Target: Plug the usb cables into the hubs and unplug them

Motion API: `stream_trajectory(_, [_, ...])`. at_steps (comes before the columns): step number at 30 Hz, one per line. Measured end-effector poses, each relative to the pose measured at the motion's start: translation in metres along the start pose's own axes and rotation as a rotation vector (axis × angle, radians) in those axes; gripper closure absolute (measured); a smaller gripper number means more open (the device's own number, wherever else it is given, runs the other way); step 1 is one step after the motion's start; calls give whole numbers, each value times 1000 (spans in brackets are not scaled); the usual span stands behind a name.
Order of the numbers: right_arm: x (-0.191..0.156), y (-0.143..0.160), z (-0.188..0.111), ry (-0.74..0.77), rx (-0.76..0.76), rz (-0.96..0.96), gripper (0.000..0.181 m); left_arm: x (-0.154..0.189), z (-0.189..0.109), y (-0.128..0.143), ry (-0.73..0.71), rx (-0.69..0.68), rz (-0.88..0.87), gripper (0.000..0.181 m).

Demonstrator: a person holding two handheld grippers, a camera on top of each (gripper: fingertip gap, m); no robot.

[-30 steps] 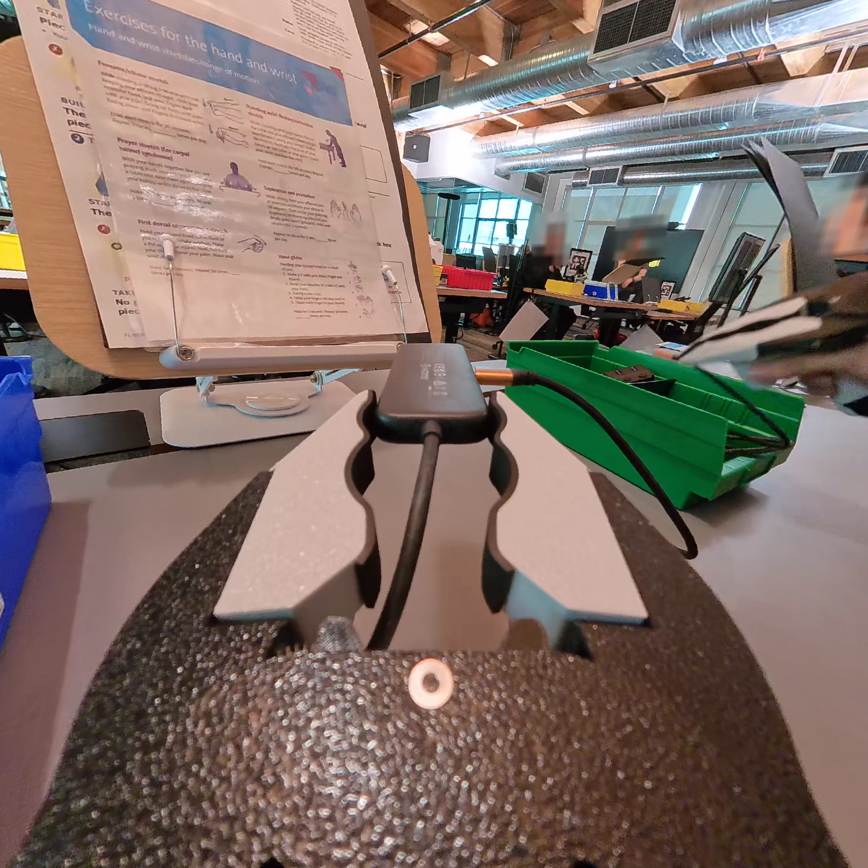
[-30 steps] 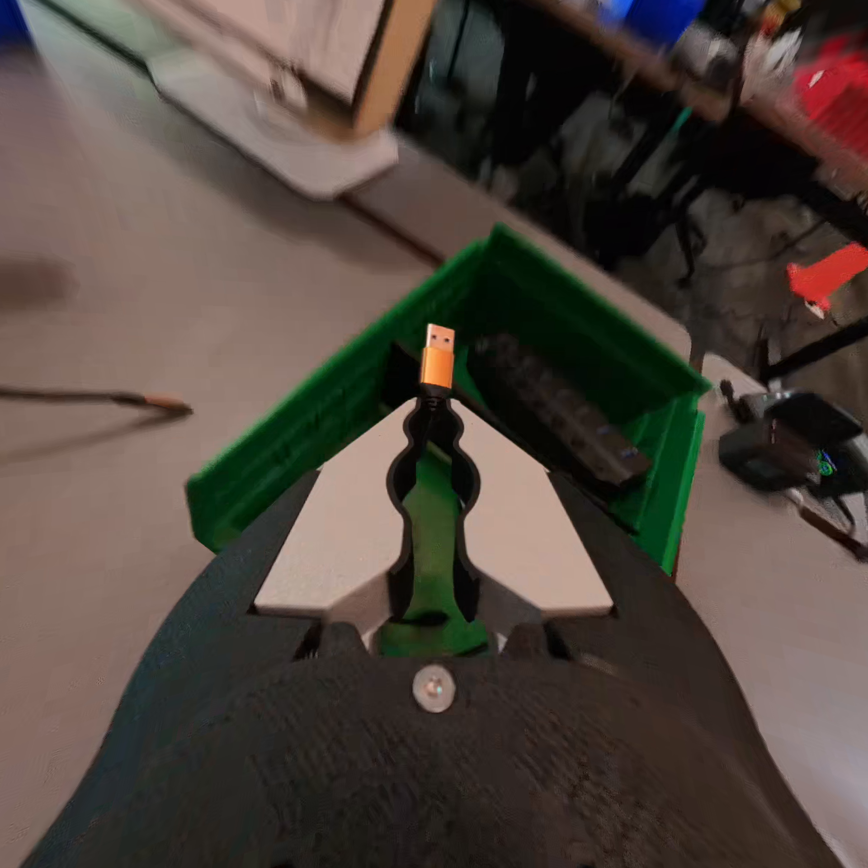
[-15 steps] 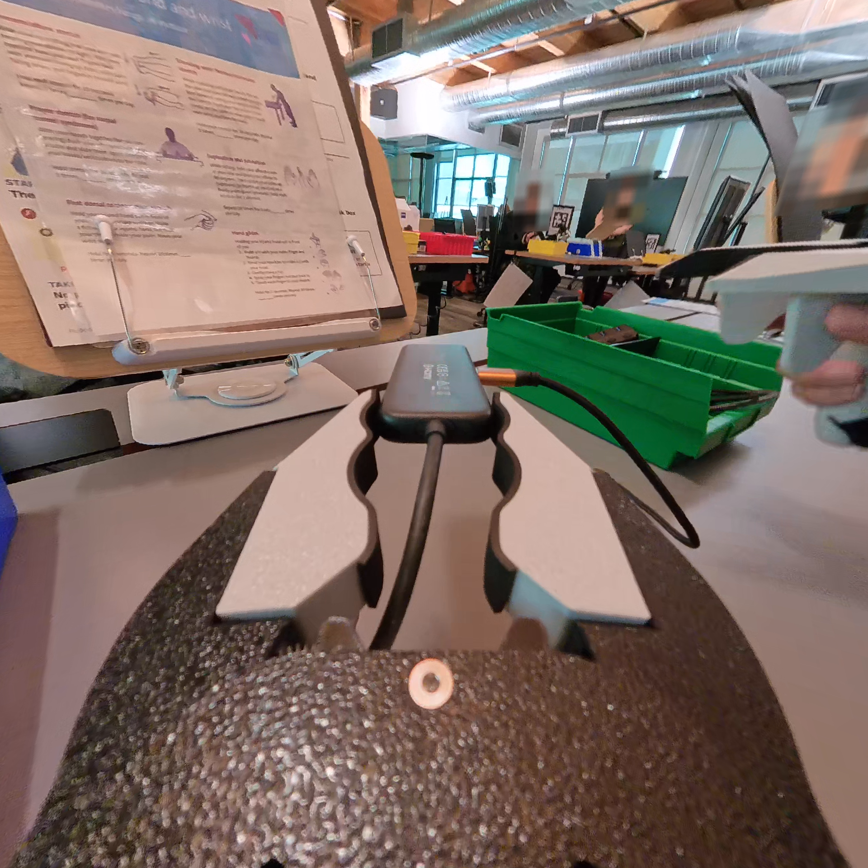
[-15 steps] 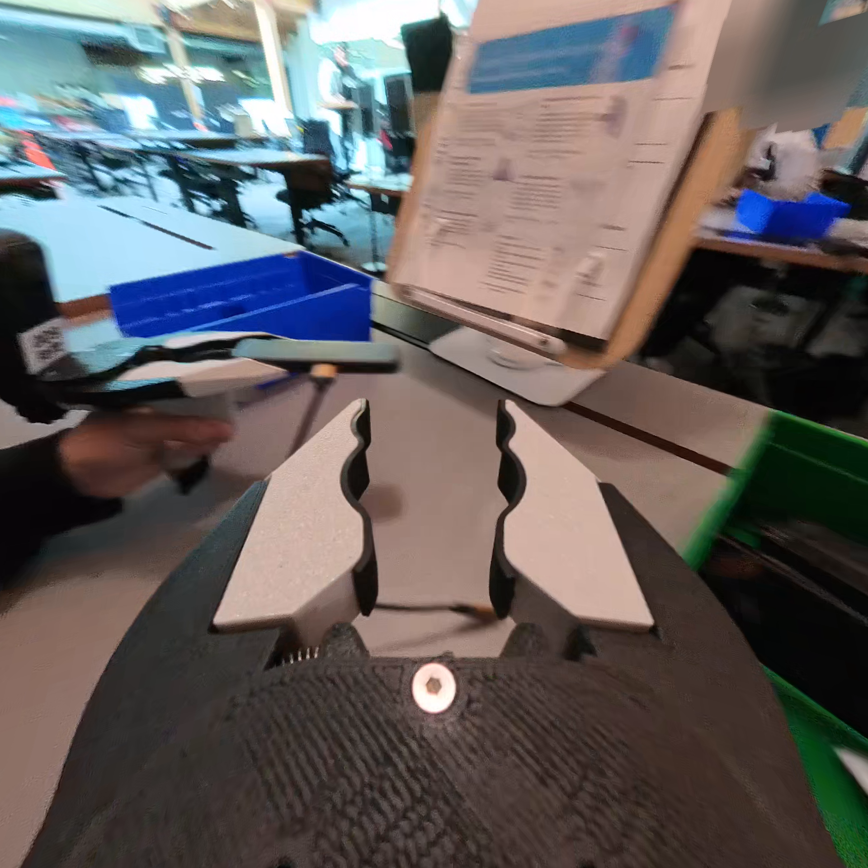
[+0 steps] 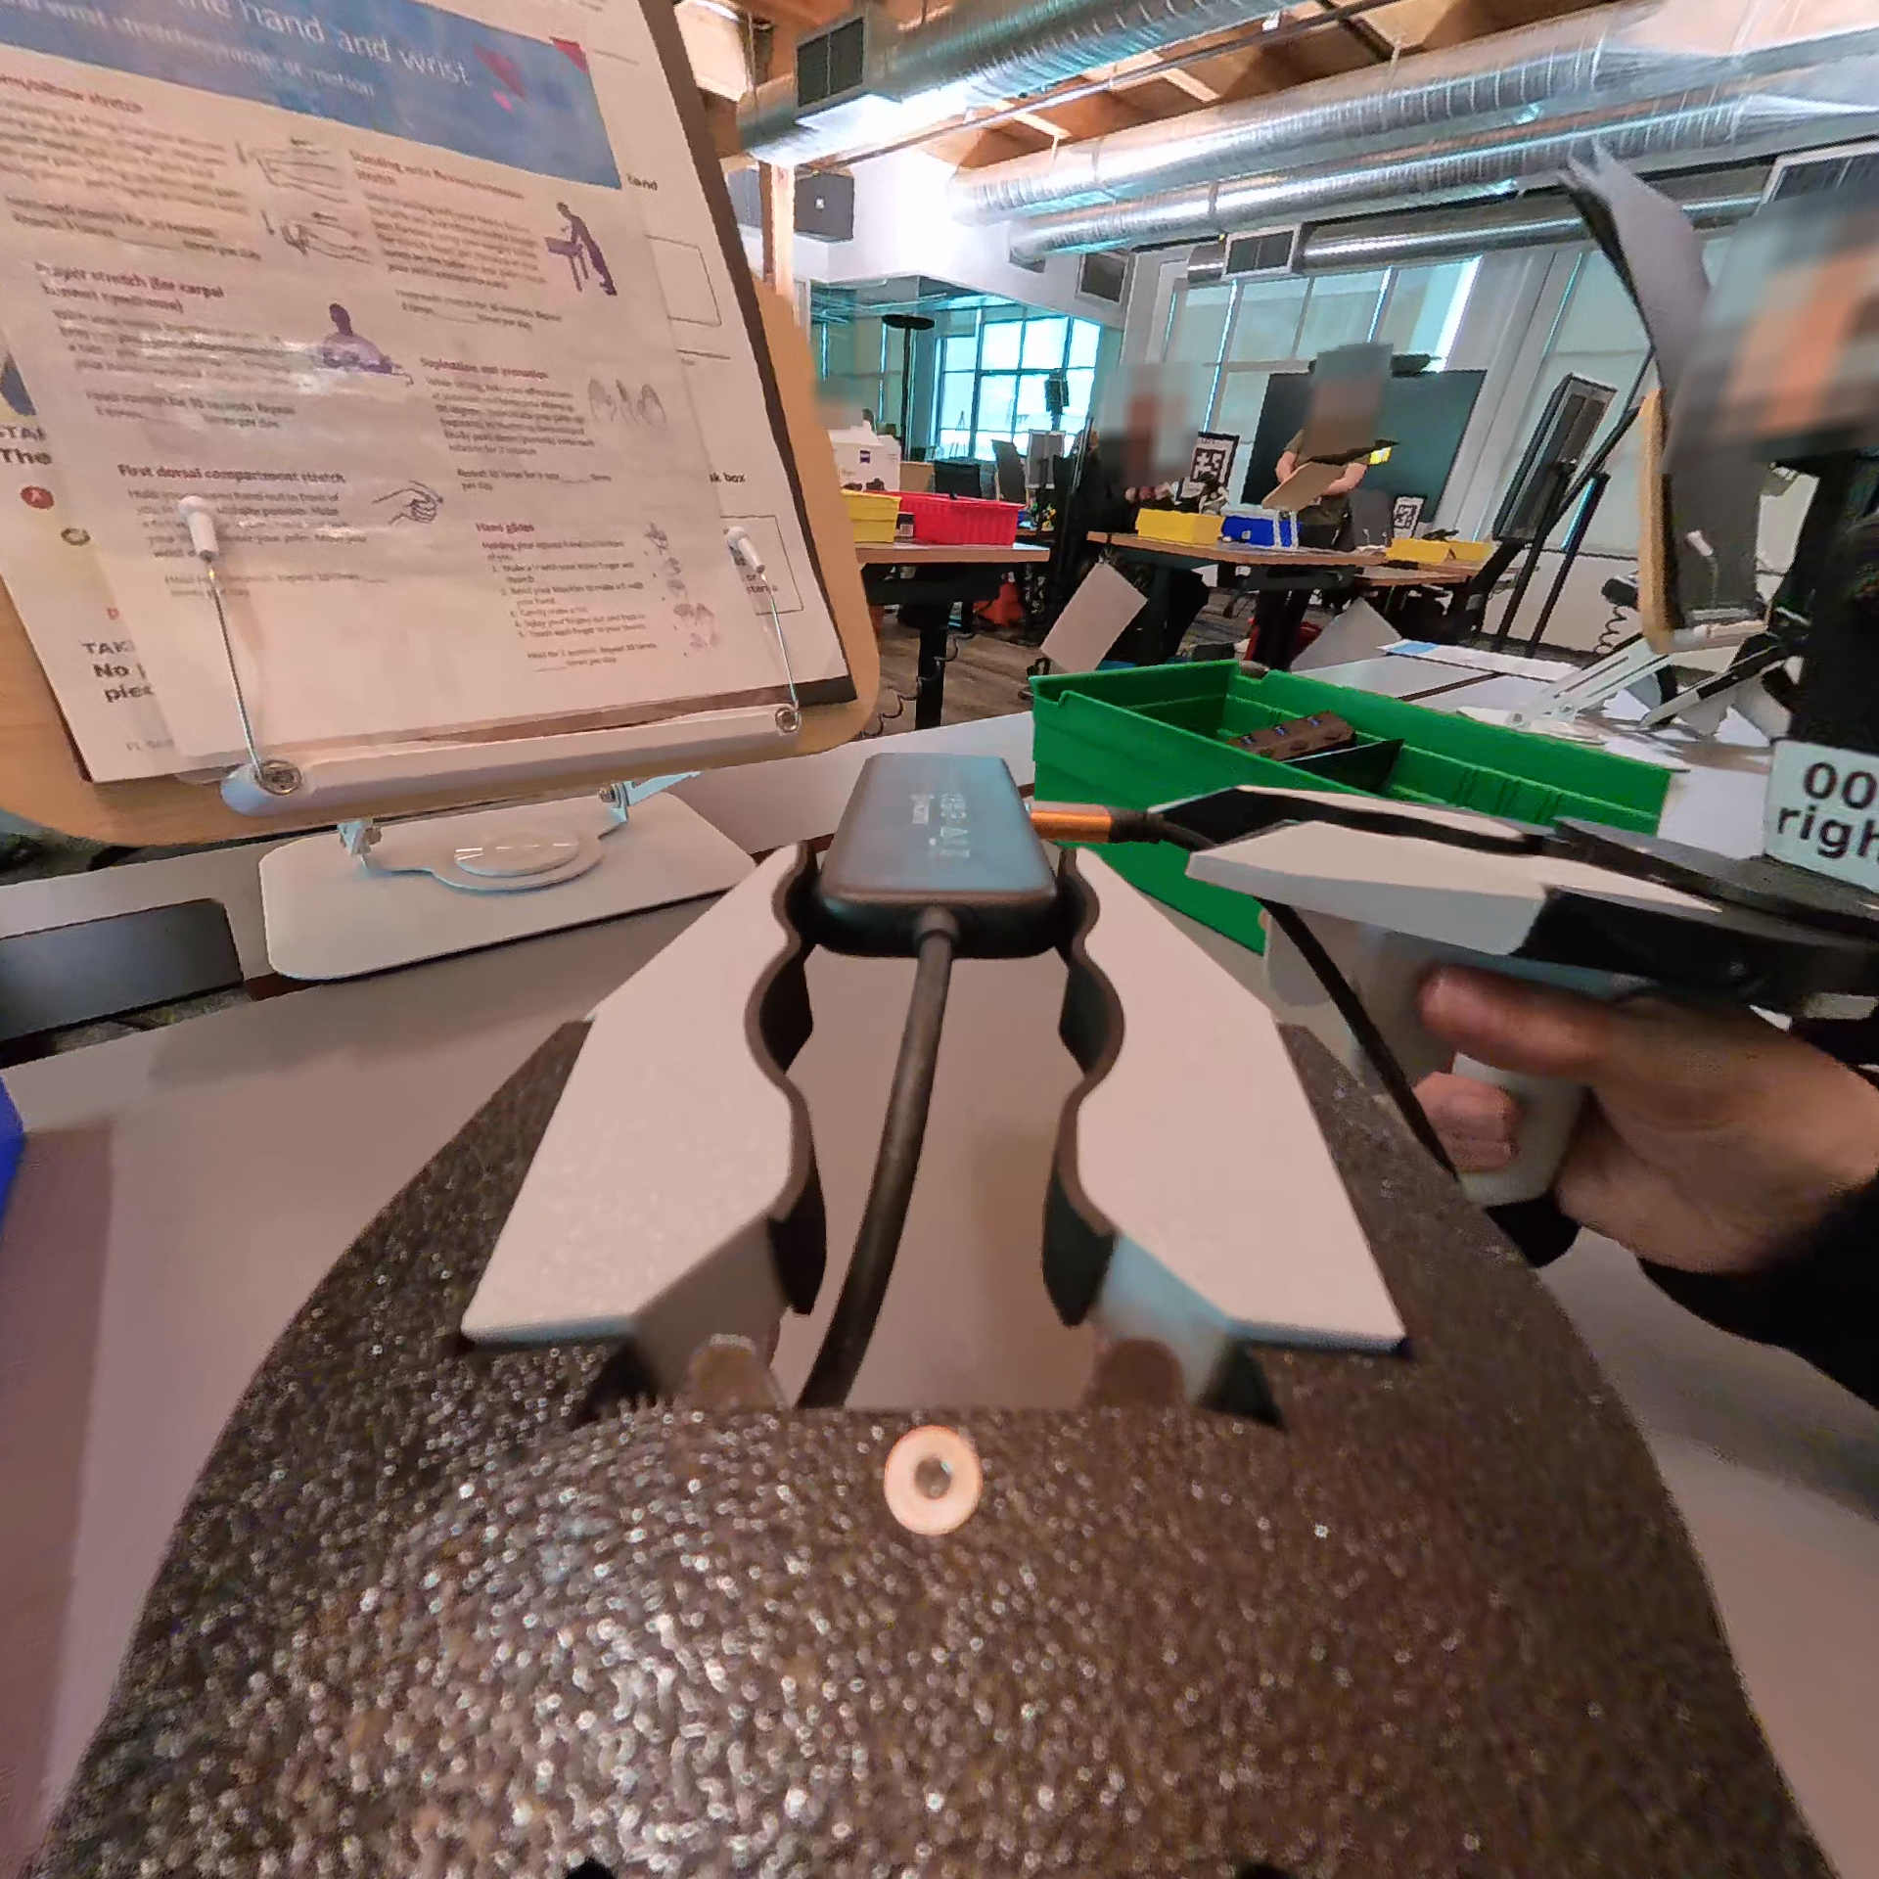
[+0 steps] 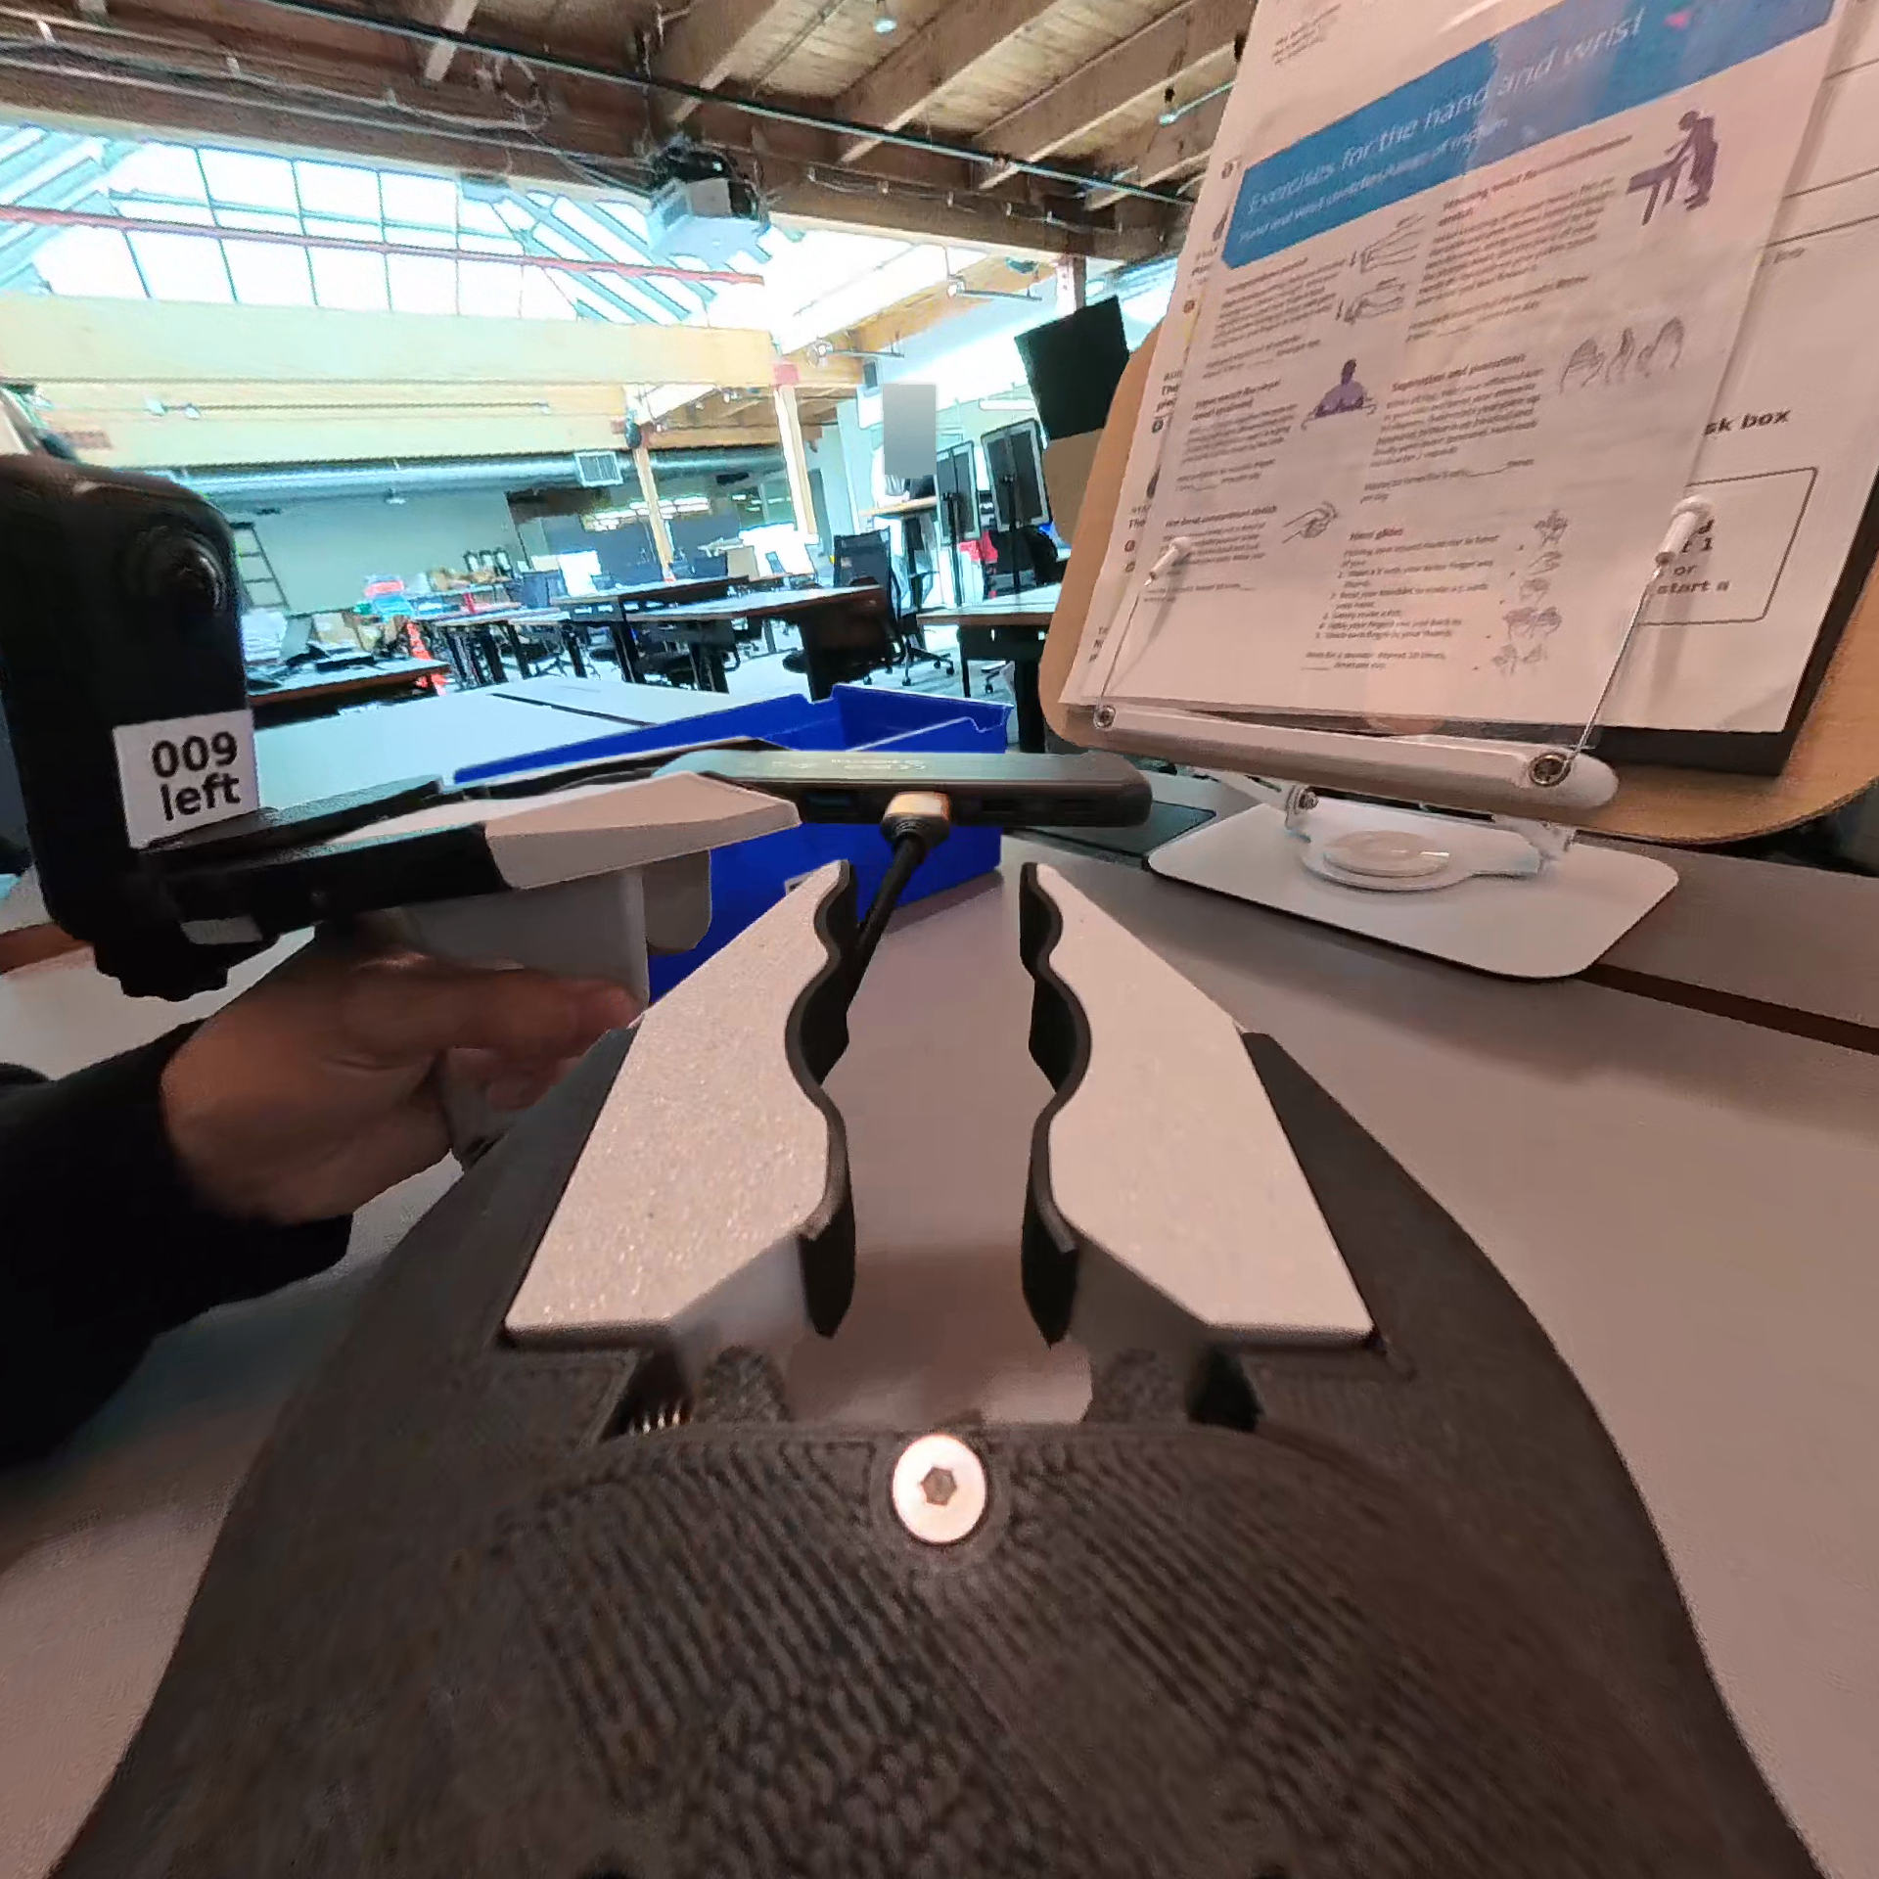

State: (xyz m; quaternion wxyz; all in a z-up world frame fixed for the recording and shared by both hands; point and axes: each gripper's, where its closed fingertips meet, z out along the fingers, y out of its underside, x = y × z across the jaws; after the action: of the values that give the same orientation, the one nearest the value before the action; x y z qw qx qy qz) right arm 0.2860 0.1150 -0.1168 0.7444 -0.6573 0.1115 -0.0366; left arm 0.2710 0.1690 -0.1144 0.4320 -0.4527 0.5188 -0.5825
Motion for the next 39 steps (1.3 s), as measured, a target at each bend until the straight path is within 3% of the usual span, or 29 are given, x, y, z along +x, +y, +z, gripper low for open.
stream_trajectory(13, [-3, -11, -2, 47, 47, -26, 156, 22, 2, -6, -47, 6, 263, 136])
stream_trajectory(16, [1, -6, -1, 93, 16, -58, 166, 35, 5, -4, -23, 11, 241, 136])
stream_trajectory(24, [5, -7, -1, 139, 28, -106, 167, 34, 7, -2, -31, 16, 159, 135])
stream_trajectory(31, [-7, -7, 3, 124, 13, -107, 168, 26, 0, -15, -19, 70, 10, 135])
stream_trajectory(39, [-8, -9, 2, 101, 23, 72, 168, 30, 0, -20, -57, 46, 228, 135])
